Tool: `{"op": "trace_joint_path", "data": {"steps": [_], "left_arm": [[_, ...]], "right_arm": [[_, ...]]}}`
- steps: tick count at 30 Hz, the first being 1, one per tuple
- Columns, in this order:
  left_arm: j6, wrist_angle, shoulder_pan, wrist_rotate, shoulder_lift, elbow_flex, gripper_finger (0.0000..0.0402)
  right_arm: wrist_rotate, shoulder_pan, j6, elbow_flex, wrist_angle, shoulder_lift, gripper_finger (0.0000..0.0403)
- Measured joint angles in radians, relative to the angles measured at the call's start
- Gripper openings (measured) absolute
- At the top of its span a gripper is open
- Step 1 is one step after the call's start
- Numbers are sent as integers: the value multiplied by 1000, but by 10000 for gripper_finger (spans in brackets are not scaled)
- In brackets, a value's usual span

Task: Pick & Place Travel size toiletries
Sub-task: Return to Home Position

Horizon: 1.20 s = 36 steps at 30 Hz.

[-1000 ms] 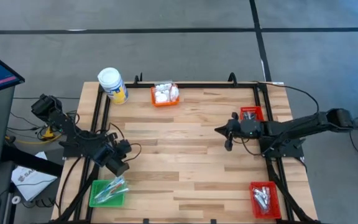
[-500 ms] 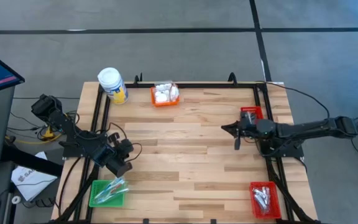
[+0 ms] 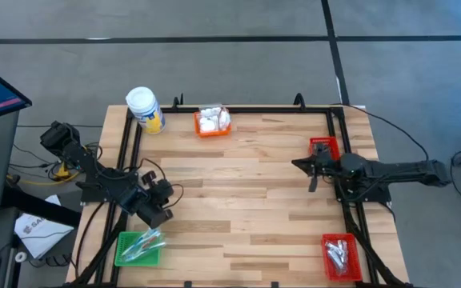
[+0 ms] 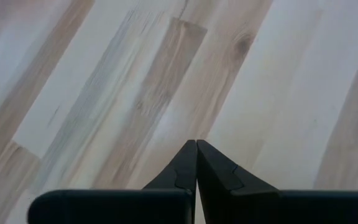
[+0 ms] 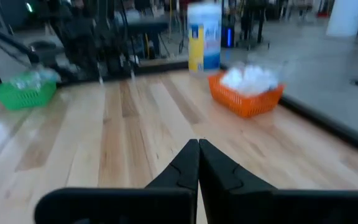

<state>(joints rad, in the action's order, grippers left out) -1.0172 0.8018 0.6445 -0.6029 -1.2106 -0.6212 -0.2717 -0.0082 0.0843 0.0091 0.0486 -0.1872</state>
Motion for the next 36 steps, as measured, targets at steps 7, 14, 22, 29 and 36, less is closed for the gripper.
{"op": "trace_joint_path", "data": {"steps": [7, 14, 22, 29, 36], "left_arm": [[57, -127, -1, -8, 0, 0, 2], [419, -447, -123, 35, 20, 0, 2], [746, -550, -416, 162, 210, 0, 2], [877, -618, -479, 216, 496, 88, 2], [885, -709, -456, 217, 763, 289, 2]], "right_arm": [[16, 25, -48, 0, -2, 128, 0], [15, 49, -26, -1, -3, 142, 0], [13, 47, 100, -1, -2, 142, 0], [12, 47, 126, -1, -2, 142, 0], [12, 47, 126, -1, -2, 142, 0]]}}
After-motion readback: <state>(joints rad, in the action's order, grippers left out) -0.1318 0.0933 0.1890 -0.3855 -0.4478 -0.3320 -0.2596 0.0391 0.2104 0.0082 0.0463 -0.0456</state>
